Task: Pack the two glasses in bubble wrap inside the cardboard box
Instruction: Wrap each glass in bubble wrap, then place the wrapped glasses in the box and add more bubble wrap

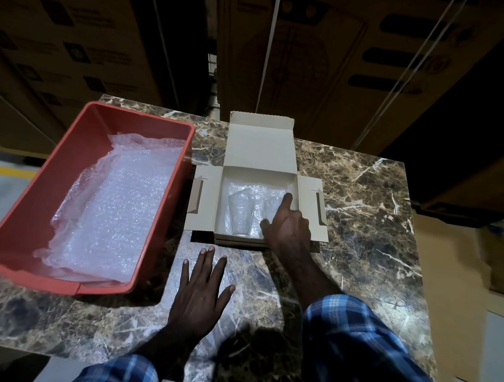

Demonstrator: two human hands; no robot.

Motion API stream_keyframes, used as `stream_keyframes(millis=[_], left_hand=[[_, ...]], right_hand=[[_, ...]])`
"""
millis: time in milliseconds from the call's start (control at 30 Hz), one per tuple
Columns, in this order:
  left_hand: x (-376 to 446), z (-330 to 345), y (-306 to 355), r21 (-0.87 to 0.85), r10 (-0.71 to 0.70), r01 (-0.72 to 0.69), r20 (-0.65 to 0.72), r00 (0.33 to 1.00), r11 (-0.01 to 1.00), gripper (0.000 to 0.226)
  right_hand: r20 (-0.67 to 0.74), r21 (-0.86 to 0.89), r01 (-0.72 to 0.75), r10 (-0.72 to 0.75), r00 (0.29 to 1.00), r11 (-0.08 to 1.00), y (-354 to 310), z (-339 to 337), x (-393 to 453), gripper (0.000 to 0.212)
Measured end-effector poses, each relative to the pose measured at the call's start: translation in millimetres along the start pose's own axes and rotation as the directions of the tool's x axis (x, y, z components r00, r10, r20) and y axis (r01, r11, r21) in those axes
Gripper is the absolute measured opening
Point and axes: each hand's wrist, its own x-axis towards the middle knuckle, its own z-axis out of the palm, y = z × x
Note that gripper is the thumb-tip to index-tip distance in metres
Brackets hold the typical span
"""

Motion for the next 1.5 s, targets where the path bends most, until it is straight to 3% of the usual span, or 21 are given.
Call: stream_keyframes(millis=[333,533,667,800,900,1000,1100,1200,1300,1500], left_hand=[[-12,-18,11,-0.084,0.022,-0.026,-0.046,0.999,0.996,0.061],[-15,-59,26,-0.192,0.080,-0.139,-0.284,0.956,0.972,0.046],[-15,-106,29,-0.180,0.110,-0.220,-0.482,0.869,0.959,0.034],[-26,-155,12,-0.119,0.087,-0.193,-0.592,0.802,0.974,0.023],[-37,-189,-21,-0.079,0.069,-0.147,-0.607,0.792,0.986,0.022],[-44,-217,-62,-0.107,-0.033,-0.029,-0.534,0.845,0.994,0.031],[-46,-240,-106,-0.100,-0.118,0.085,-0.403,0.907,0.991,0.021],[-34,-255,-150,-0.041,-0.166,0.165,-0.020,0.986,0.985,0.032],[-15,-256,-179,0.020,-0.195,0.202,0.371,0.908,0.979,0.042],[14,-244,-198,0.088,-0.074,0.030,0.557,0.827,0.996,0.045]], right_hand=[[-0.164,0.065,0.120,-0.109,0.980,0.991,0,-12,-7,0.055],[-0.213,0.143,0.267,-0.234,0.949,0.953,-8,-27,-29,0.043],[-0.207,0.193,0.406,-0.367,0.907,0.893,-22,-28,-48,0.038],[-0.198,0.253,0.530,-0.493,0.847,0.809,-49,-23,-71,0.033],[-0.176,0.275,0.605,-0.580,0.796,0.747,-77,-17,-90,0.028],[-0.146,0.256,0.681,-0.669,0.728,0.686,-104,-6,-106,0.025],[-0.018,0.275,0.697,-0.721,0.693,0.663,-136,8,-117,0.027],[0.147,0.275,0.695,-0.744,0.652,0.664,-170,31,-118,0.026],[0.382,0.206,0.648,-0.670,0.637,0.734,-203,53,-112,0.022],[0.625,0.052,0.568,-0.470,0.623,0.821,-237,88,-97,0.027]])
